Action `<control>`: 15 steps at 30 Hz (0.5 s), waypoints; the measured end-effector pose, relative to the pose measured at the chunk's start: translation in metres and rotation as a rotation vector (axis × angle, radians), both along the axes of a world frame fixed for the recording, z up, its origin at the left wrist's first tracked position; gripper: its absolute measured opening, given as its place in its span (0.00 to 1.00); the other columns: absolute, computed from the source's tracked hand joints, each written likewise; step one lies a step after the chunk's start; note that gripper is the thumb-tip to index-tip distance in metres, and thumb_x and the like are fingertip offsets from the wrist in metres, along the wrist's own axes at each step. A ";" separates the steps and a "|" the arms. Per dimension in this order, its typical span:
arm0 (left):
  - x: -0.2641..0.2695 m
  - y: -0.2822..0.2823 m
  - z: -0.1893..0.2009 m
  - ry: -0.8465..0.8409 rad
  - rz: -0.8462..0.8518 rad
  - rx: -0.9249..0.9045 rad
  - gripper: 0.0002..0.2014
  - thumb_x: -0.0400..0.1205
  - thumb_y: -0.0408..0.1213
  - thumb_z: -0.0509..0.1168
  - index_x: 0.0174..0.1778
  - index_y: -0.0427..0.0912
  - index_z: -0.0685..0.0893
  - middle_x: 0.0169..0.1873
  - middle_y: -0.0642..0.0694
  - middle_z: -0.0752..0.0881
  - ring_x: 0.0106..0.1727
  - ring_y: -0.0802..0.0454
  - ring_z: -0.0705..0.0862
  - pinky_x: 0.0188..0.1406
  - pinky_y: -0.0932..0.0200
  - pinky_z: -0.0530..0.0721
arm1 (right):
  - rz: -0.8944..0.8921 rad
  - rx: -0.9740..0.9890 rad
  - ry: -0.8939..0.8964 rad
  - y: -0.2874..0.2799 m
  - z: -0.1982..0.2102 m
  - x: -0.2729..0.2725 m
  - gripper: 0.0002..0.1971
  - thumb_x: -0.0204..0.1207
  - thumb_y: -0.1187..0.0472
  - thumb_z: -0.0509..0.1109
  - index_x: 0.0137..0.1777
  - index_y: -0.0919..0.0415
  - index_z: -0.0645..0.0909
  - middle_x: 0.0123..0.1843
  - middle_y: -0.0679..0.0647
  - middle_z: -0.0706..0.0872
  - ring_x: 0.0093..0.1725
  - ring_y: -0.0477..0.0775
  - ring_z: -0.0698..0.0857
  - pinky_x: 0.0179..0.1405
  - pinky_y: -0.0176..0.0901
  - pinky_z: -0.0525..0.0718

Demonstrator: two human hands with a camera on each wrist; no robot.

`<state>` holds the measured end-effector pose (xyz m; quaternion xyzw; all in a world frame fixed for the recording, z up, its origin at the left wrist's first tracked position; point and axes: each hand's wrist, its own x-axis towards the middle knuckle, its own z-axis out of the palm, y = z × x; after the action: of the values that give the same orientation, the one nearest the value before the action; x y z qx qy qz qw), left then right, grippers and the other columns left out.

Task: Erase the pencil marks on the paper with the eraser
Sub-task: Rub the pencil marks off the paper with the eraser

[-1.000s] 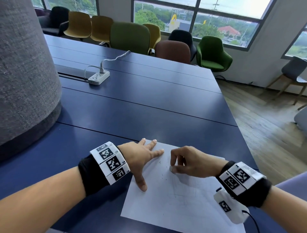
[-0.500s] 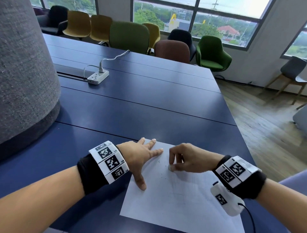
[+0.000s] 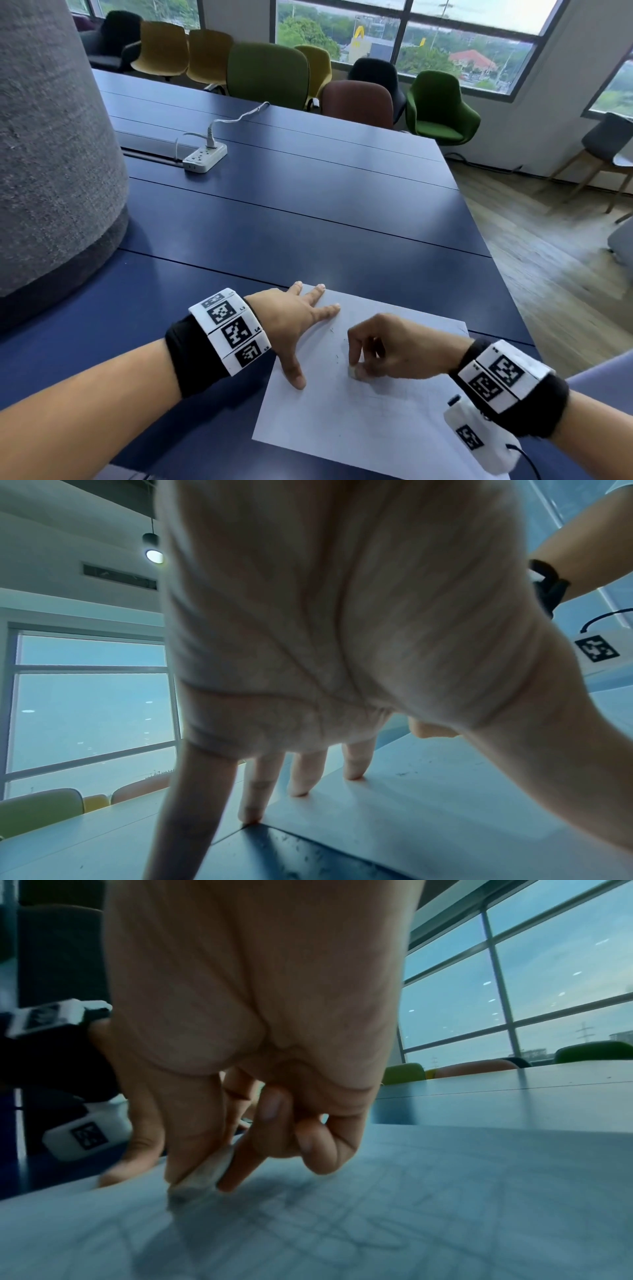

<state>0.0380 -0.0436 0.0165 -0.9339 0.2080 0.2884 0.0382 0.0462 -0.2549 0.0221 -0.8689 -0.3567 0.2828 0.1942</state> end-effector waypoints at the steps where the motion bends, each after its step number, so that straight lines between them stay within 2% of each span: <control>1: 0.000 0.000 0.000 0.000 -0.001 0.000 0.66 0.64 0.61 0.80 0.85 0.62 0.36 0.85 0.50 0.32 0.86 0.41 0.37 0.79 0.42 0.60 | 0.040 -0.022 0.028 0.002 0.001 -0.003 0.04 0.72 0.55 0.76 0.43 0.53 0.86 0.31 0.46 0.82 0.29 0.43 0.75 0.31 0.29 0.72; 3: 0.000 0.000 0.000 0.006 -0.002 0.001 0.66 0.64 0.61 0.80 0.85 0.62 0.36 0.85 0.50 0.32 0.86 0.41 0.36 0.80 0.42 0.59 | 0.047 -0.043 0.022 0.005 0.003 0.000 0.04 0.72 0.55 0.77 0.43 0.53 0.87 0.30 0.45 0.81 0.29 0.42 0.76 0.31 0.28 0.72; 7: 0.001 0.000 0.000 0.014 0.006 -0.003 0.66 0.64 0.61 0.80 0.85 0.63 0.36 0.85 0.50 0.32 0.86 0.41 0.36 0.80 0.42 0.58 | -0.057 0.038 -0.072 0.002 -0.001 0.004 0.04 0.73 0.56 0.76 0.42 0.54 0.85 0.29 0.45 0.80 0.28 0.43 0.75 0.30 0.29 0.71; 11: 0.000 0.000 0.000 0.005 0.003 0.008 0.66 0.64 0.61 0.80 0.85 0.62 0.36 0.85 0.50 0.33 0.86 0.42 0.37 0.80 0.42 0.59 | 0.103 -0.026 0.068 0.007 0.003 -0.015 0.02 0.72 0.58 0.76 0.44 0.54 0.87 0.34 0.51 0.86 0.30 0.43 0.77 0.31 0.27 0.73; 15: 0.001 -0.001 -0.001 0.002 -0.001 0.015 0.66 0.64 0.62 0.80 0.85 0.62 0.36 0.85 0.50 0.33 0.86 0.42 0.37 0.80 0.41 0.58 | 0.011 0.047 -0.048 0.009 -0.002 -0.008 0.02 0.72 0.57 0.77 0.41 0.52 0.86 0.32 0.46 0.85 0.30 0.44 0.78 0.32 0.27 0.72</control>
<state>0.0387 -0.0443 0.0158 -0.9331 0.2064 0.2911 0.0454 0.0377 -0.2461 0.0203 -0.8688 -0.3726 0.2544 0.2041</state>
